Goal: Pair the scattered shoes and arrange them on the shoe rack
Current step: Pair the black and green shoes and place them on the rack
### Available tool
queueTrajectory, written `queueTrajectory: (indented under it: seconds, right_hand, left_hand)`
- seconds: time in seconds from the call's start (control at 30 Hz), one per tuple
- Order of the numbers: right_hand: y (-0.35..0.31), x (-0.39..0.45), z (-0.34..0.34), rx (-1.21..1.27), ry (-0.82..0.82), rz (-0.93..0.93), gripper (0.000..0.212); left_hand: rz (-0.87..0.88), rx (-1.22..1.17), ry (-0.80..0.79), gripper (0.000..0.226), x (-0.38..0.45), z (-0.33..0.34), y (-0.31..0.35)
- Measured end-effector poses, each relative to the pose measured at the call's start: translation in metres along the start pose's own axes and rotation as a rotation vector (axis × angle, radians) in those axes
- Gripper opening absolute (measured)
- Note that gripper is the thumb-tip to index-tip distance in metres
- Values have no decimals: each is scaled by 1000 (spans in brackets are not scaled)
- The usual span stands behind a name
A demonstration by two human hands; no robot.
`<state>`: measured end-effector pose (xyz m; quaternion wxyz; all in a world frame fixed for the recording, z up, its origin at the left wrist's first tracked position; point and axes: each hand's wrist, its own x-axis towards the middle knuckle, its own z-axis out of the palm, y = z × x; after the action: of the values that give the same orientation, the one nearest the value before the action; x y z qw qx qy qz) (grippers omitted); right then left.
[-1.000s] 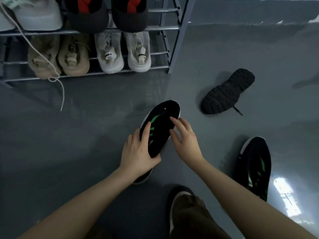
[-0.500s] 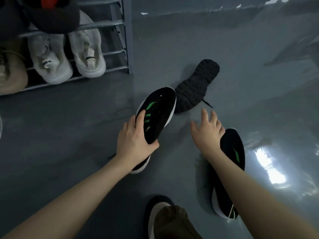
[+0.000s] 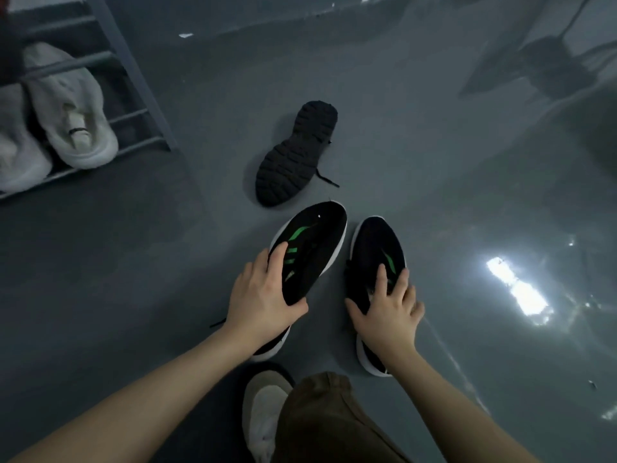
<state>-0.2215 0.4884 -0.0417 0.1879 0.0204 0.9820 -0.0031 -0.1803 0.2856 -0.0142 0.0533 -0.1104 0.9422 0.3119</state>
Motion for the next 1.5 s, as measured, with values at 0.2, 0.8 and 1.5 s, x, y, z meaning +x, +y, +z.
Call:
queueTrajectory:
  seconds: [0.2,0.8,1.5]
  right_hand:
    - [0,4,-3,23,-34,-12,67]
    - [-206,-50,-8,215,4,-592,47]
    - [-269,-104,43,38,-55,-844,68]
  left_hand:
    - [-34,94,21,89,-7,-9,-6]
    - [-433,20,304,76,-82,-97,-127]
    - [-748,-38,128,121,-185,-78,-207]
